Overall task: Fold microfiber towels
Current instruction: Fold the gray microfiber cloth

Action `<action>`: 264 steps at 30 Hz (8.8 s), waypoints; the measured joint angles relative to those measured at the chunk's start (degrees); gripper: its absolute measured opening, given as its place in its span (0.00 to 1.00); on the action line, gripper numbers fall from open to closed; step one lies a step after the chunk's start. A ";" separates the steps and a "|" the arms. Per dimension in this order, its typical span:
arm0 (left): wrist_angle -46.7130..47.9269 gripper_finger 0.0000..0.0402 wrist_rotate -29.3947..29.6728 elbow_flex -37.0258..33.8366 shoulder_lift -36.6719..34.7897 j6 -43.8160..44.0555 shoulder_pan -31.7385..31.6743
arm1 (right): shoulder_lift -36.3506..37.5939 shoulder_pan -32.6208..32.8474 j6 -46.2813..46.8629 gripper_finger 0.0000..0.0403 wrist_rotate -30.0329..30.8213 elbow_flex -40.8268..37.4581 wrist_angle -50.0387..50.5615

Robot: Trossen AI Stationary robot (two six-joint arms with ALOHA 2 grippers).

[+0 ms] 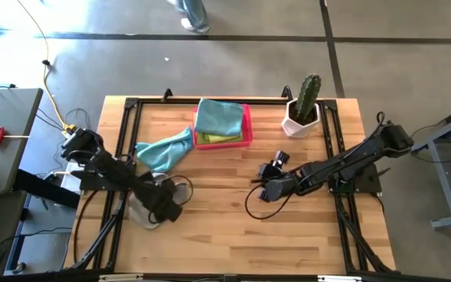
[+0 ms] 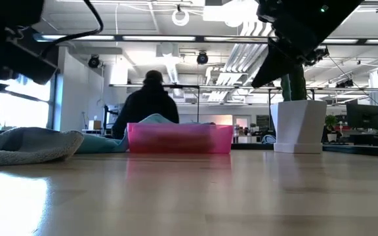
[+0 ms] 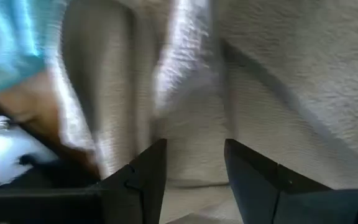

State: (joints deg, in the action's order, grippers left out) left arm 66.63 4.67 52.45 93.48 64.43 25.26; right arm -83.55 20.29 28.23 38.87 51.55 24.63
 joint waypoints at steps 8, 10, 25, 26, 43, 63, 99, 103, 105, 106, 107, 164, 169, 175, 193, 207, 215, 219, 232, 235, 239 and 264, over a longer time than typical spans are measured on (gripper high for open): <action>-22.12 0.37 2.22 -4.66 0.30 5.05 5.53 | -1.57 0.37 0.02 0.39 -1.70 0.00 -6.83; -27.32 0.37 4.79 -4.75 0.40 5.91 6.25 | -1.94 0.55 0.04 0.39 -2.51 0.00 -6.93; -60.66 0.37 20.46 -1.70 0.10 -13.45 8.17 | -8.62 3.12 -9.00 0.39 -5.02 0.00 -26.06; -60.87 0.37 20.30 -1.40 0.10 -13.51 8.48 | -9.90 3.29 -10.77 0.39 -4.96 0.00 -30.10; -53.87 0.37 19.35 -1.36 0.17 3.91 21.22 | -38.59 -0.95 -22.81 0.39 -10.27 23.52 -49.65; -47.82 0.37 20.50 -1.36 0.19 15.10 28.09 | -52.46 -4.71 -20.68 0.39 -20.01 38.38 -38.23; -46.91 0.37 36.02 -1.36 0.21 6.46 25.68 | -32.62 12.10 -5.39 0.39 -2.80 38.17 28.71; -46.99 0.37 36.96 -1.38 0.56 0.41 23.05 | -32.59 14.51 -2.48 0.39 2.25 37.06 30.69; -47.22 0.37 36.81 -1.38 0.56 -1.69 21.75 | -32.35 14.83 1.19 0.39 3.97 34.29 31.70; -47.26 0.37 36.60 -1.37 0.56 -2.49 21.11 | -32.02 14.88 3.43 0.39 4.18 32.58 32.03; -47.33 0.37 36.31 -1.38 0.56 -3.24 20.55 | -31.52 14.88 5.60 0.39 4.15 30.72 31.75; -51.44 0.37 36.28 -1.38 0.49 -16.64 10.23 | -29.88 6.32 12.98 0.39 -9.04 11.61 -22.16; -51.49 0.37 32.84 -1.38 0.49 -15.31 10.26 | -29.79 4.02 1.83 0.39 -12.01 11.82 -14.48; -51.49 0.37 32.37 -1.37 0.49 -10.71 10.38 | -28.92 0.15 -8.72 0.39 -11.50 12.24 -3.59; -54.59 0.37 39.36 -1.37 0.91 -19.24 5.73 | -24.68 2.69 -4.32 0.39 -2.99 11.23 1.07; -60.47 0.45 36.70 -1.34 5.43 -27.14 -0.89 | -24.72 -5.34 4.85 0.39 -6.43 8.48 -12.24; -59.79 0.44 33.14 -1.36 5.45 -27.15 -1.62 | -25.54 -9.92 5.72 0.39 -14.04 8.48 -13.45; -58.50 0.45 33.05 -1.36 5.45 -27.17 -1.62 | -26.73 -10.16 6.93 0.39 -16.00 8.50 -13.43; -57.46 0.44 33.05 -1.36 5.45 -27.15 -1.62 | -26.81 -12.11 4.02 0.17 -20.72 8.66 -13.17; -57.46 0.44 33.05 -1.36 5.45 -27.15 -1.62 | -26.36 -12.14 2.46 0.06 -21.69 8.66 -12.50; -57.46 0.44 33.05 -1.36 5.45 -27.15 -1.62 | -24.34 -12.04 2.17 0.02 -23.18 8.43 -9.43; -57.48 0.44 33.03 -1.36 5.45 -26.08 -1.62 | -22.19 -10.91 1.78 0.28 -24.11 8.44 -4.66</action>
State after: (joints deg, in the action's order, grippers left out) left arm 9.15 37.69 51.09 98.94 38.35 23.64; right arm -105.73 9.39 30.01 14.76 59.99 19.97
